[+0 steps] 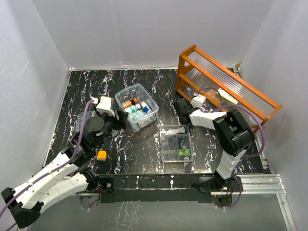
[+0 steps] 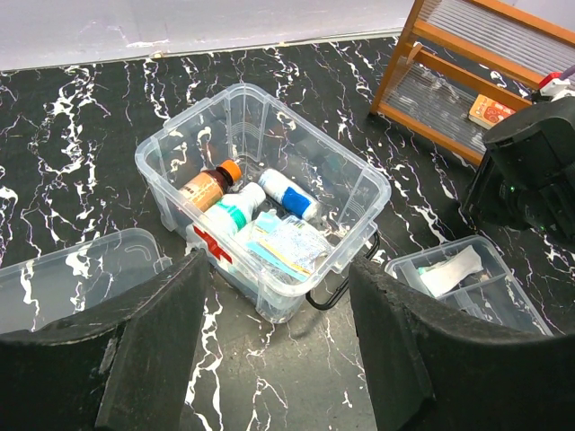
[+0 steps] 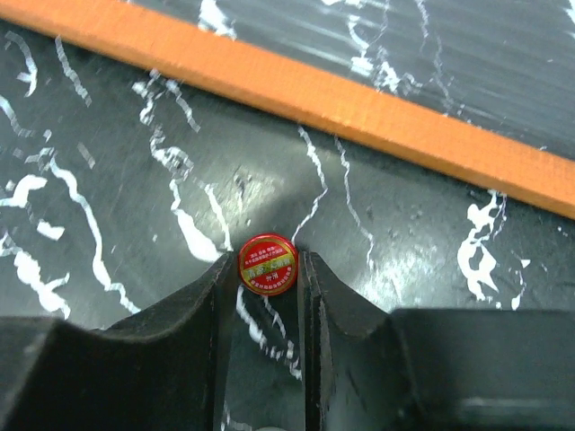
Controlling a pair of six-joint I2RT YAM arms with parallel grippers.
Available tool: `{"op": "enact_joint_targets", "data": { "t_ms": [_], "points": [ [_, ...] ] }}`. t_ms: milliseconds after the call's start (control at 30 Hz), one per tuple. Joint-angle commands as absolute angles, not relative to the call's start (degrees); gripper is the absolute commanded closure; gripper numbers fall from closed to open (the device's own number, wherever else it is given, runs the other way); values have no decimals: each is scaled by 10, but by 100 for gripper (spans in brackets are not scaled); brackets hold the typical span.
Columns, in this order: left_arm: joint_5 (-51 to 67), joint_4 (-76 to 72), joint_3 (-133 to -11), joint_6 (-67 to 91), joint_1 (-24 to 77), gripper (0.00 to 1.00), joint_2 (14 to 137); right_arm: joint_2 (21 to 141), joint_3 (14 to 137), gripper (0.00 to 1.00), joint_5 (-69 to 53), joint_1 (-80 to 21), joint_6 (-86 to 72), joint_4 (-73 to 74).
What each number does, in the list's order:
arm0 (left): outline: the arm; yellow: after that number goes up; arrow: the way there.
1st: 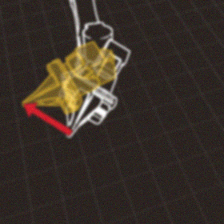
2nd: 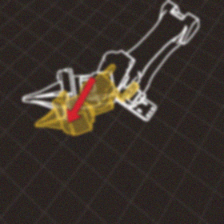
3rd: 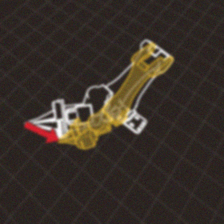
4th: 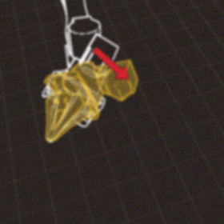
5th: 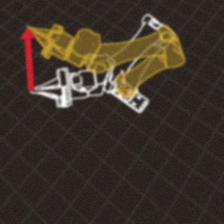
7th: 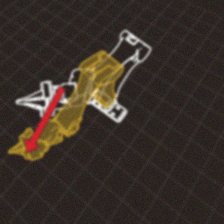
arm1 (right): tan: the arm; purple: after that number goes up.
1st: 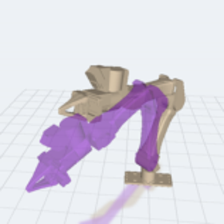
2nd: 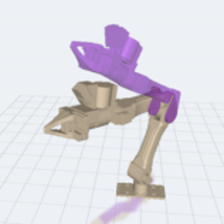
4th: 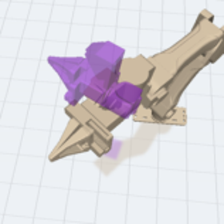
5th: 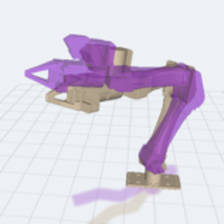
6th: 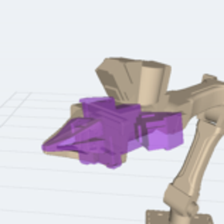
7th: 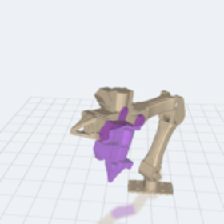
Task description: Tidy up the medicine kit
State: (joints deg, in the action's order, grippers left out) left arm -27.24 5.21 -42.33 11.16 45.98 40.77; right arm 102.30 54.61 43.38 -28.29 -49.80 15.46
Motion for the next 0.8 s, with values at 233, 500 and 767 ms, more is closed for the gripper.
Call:
{"op": "enact_joint_targets", "data": {
  "t_ms": [233, 500, 767],
  "points": [
    [-278, 49, -432, 114, 460, 37, 406, 891, 557, 74, 417, -350, -466, 214],
    [-279, 46, -429, 116, 460, 37, 407, 816, 544, 73, 381, -418, -465, 262],
    [-288, 45, -429, 121, 460, 38, 402, 758, 490, 73, 349, -521, -498, 268]
  ]
}}
